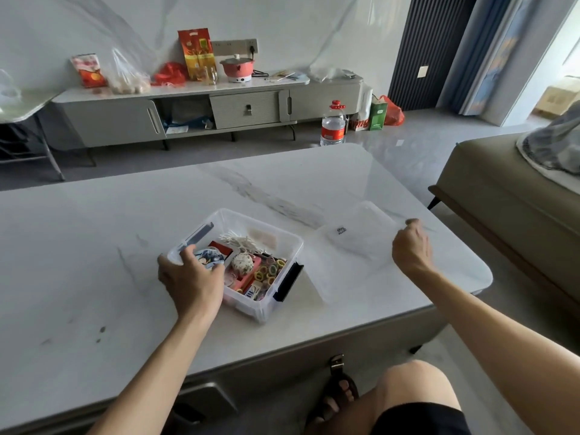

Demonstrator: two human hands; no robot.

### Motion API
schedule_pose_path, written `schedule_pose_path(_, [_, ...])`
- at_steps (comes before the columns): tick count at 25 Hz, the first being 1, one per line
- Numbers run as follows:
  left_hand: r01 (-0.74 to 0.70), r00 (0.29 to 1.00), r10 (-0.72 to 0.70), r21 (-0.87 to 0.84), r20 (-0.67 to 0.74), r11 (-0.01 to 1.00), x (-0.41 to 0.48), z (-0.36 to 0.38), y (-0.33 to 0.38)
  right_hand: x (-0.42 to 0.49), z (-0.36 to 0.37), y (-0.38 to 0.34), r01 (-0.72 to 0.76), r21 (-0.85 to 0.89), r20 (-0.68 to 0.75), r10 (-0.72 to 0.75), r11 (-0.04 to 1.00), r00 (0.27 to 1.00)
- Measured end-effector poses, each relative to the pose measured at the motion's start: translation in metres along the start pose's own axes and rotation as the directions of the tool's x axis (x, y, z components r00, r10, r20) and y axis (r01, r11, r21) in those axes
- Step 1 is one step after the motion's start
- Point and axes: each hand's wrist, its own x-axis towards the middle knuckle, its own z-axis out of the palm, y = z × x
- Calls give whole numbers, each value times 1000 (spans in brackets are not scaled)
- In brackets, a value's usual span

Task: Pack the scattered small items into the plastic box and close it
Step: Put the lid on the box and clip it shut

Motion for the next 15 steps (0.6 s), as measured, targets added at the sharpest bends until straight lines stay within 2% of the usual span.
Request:
schedule_pose_path(3, [-260, 961, 263, -50, 78, 964, -13, -1, 24, -10, -30, -40, 221, -2, -172, -218, 975, 961])
schedule_pose_path(5, [-263, 933, 292, -157, 208, 952, -24, 1, 44, -22, -53, -72, 378, -95, -322, -388, 921, 864])
schedule_pose_path(7, [-139, 886, 235, -255, 399, 957, -36, 2, 64, -35, -74, -100, 473, -130, -423, -480, 871, 769])
schedule_pose_path(8, [-15, 839, 207, -360, 504, 933, -40, 2, 72, -43, -83, -112, 494, -95, -453, -480, 864, 752])
schedule_pose_path(10, [269, 735, 209, -560, 645, 784, -43, 0, 85, -57, -95, -131, 503, 87, -451, -417, 860, 789])
schedule_pose_path(11, [335, 725, 213, -605, 655, 722, -41, -2, 87, -66, -96, -137, 495, 215, -407, -383, 842, 829])
schedule_pose_path(12, [320, 755, 199, -616, 624, 719, -38, -6, 87, -76, -94, -141, 472, 350, -339, -360, 809, 869])
schedule_pose_path(13, [250, 811, 171, -597, 559, 762, -32, -10, 83, -85, -89, -143, 428, 486, -258, -343, 762, 903])
schedule_pose_path(15, [53, 933, 139, -508, 332, 860, -14, -22, 71, -99, -75, -141, 225, 736, -29, -302, 639, 953])
